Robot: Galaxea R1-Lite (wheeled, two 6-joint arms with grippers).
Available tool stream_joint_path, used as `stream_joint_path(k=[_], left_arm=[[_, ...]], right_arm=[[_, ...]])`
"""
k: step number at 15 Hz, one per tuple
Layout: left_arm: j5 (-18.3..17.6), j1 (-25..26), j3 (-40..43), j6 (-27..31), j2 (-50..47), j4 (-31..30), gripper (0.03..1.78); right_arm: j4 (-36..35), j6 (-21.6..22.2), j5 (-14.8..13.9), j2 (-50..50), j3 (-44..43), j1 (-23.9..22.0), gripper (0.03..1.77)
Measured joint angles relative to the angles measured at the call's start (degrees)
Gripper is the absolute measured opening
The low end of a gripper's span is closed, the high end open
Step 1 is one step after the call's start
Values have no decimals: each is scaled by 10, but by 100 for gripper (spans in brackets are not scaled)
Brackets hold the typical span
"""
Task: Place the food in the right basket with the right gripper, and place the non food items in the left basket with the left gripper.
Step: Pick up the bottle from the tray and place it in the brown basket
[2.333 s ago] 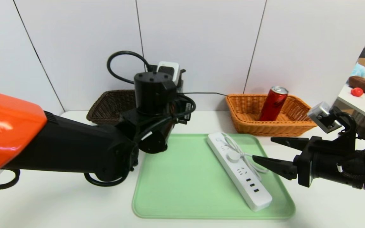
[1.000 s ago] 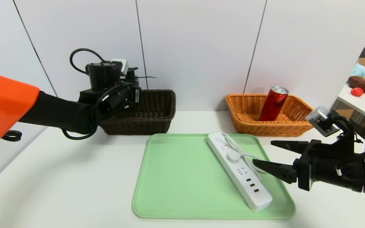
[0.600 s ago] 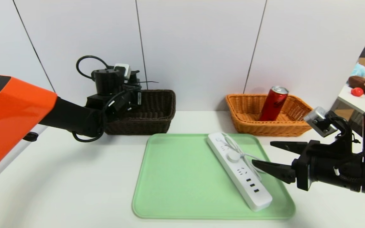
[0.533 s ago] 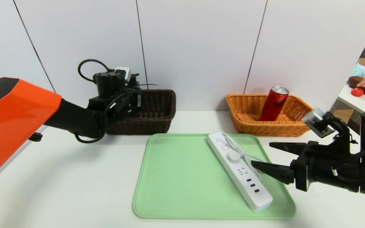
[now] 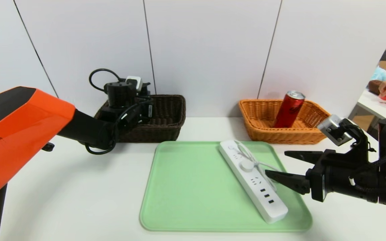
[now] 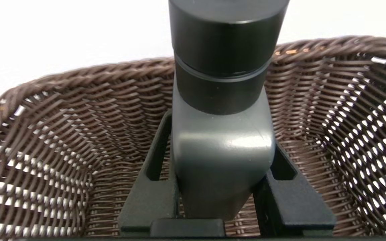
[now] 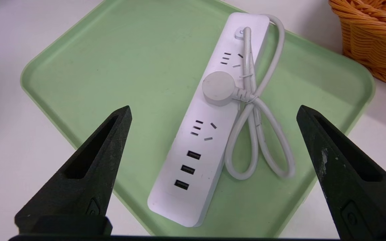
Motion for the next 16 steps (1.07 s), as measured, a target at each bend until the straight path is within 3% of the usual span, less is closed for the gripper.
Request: stream_joint_path(k=[5, 9, 16], left_arm=[[-10, 1, 0, 0, 4, 0, 62], [-16, 3, -8, 0, 4, 1, 107], [-15, 5, -8, 1, -18, 9, 144]], right_arm=[[0, 0, 0, 0, 0, 0, 170], [-1, 1, 0, 2, 0, 2, 170], [-1, 2, 1, 7, -3, 4, 170]])
